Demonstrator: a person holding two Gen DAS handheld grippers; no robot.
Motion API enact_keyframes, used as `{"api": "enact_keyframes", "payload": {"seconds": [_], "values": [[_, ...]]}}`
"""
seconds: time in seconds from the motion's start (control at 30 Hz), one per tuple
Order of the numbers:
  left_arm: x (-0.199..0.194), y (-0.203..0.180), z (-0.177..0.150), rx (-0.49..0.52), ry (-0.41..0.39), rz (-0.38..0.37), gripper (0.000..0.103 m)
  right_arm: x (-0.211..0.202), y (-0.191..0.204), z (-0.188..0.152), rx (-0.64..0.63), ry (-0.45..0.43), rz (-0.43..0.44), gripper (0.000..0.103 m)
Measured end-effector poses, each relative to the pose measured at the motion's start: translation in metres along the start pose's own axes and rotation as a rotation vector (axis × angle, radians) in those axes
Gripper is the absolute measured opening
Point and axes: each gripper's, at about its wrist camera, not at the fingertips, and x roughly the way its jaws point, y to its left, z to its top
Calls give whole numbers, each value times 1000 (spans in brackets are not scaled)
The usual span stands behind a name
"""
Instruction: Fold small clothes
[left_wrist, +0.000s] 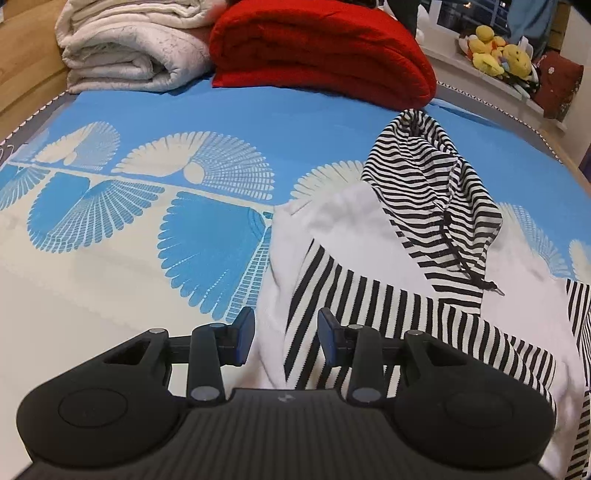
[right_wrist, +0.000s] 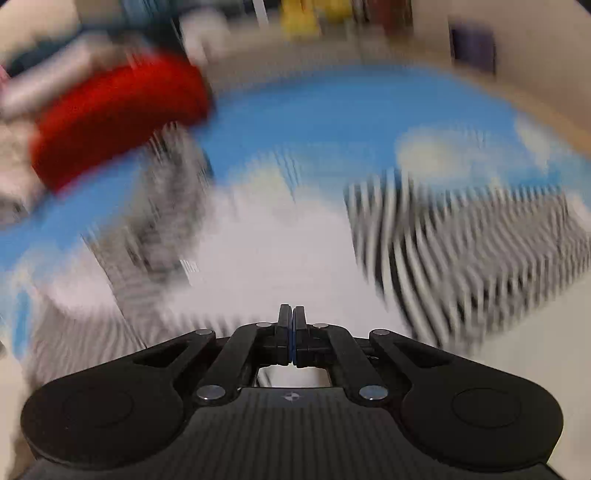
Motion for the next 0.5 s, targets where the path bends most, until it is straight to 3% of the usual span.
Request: {"api": "enact_keyframes", "payload": {"seconds": [0.03,0.1,0.23,0.27,0.33,0.4,0.5], "values": [[0,-1,0,3,2,-1,41,-9,-1,7,-11,-65,-2,0],[1,-2,-1,3,7,-5,41,-7,-9,11,15,-60,-35,0],[4,-4,-3,7,15,-6,41,35,-30,-13,97,224,-61,4],[4,-4,-3,5,17,-6,41,41,-31,-20,100,275,-58,8],[5,-5,-3,0,21,-7,41,52,-27,-32,57,353,-58,38],[6,-6,-3,-1,23,-10,41,55,-23,-44,4,377,-93,46],[7,-7,-4,6,26,-11,41,61,-16,-50,-51,392,-100,46]]}}
